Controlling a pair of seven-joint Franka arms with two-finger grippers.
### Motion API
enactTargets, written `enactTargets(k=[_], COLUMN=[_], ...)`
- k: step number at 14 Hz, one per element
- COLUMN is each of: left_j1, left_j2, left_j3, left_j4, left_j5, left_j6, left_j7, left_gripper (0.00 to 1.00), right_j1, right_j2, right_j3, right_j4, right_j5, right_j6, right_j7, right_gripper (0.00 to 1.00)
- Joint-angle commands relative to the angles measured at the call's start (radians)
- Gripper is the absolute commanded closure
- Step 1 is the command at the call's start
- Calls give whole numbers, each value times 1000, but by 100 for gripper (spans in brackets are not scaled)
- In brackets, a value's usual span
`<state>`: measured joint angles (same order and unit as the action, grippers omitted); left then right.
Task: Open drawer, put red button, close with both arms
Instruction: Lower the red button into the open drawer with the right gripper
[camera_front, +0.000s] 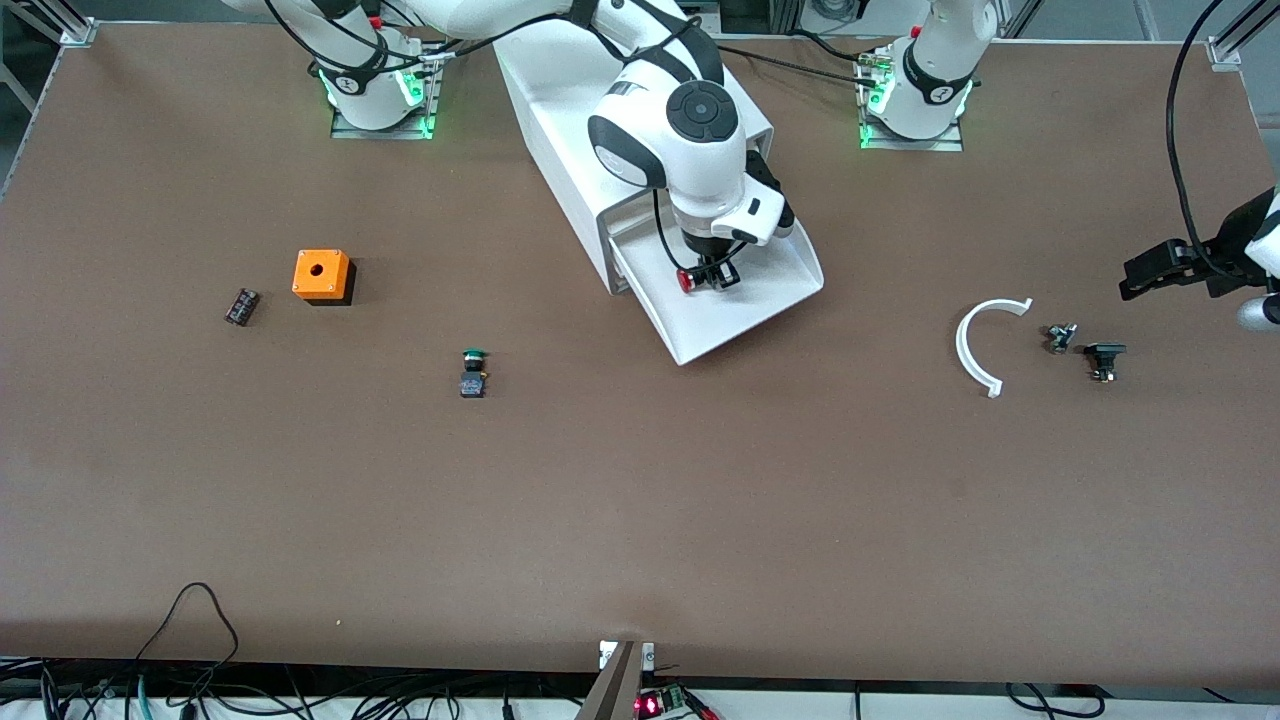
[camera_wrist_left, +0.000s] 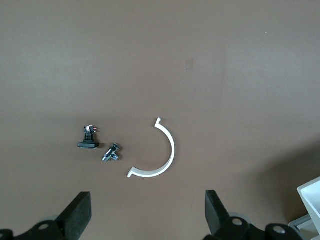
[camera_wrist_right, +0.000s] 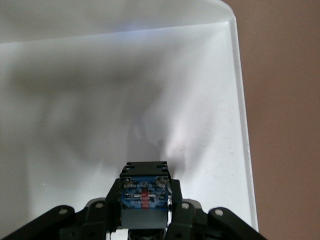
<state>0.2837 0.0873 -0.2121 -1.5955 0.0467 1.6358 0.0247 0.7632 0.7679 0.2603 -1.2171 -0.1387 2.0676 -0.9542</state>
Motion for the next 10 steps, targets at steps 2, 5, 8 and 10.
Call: enactTargets(k=[2, 5, 8, 10], left_j1=[-4, -4, -4, -6], left_j2=[17, 22, 22, 26], left_j3=[-4, -4, -6, -6], left_j4=[17, 19, 19, 19], left_j5=[38, 38, 38, 36], left_j6=[-7, -7, -5, 21], left_j7=[0, 0, -6, -12], left_gripper=[0, 0, 0, 0], right_j1=[18, 28, 30, 10], right_j2=[24, 13, -51, -123], right_j3=[-7, -4, -4, -9], right_j4=[38, 37, 41, 38], right_j5=[-12, -4, -12, -15], right_j6=[-4, -17, -14, -17], right_j7=[5, 127, 213, 284], right_gripper=[67, 0, 0, 0])
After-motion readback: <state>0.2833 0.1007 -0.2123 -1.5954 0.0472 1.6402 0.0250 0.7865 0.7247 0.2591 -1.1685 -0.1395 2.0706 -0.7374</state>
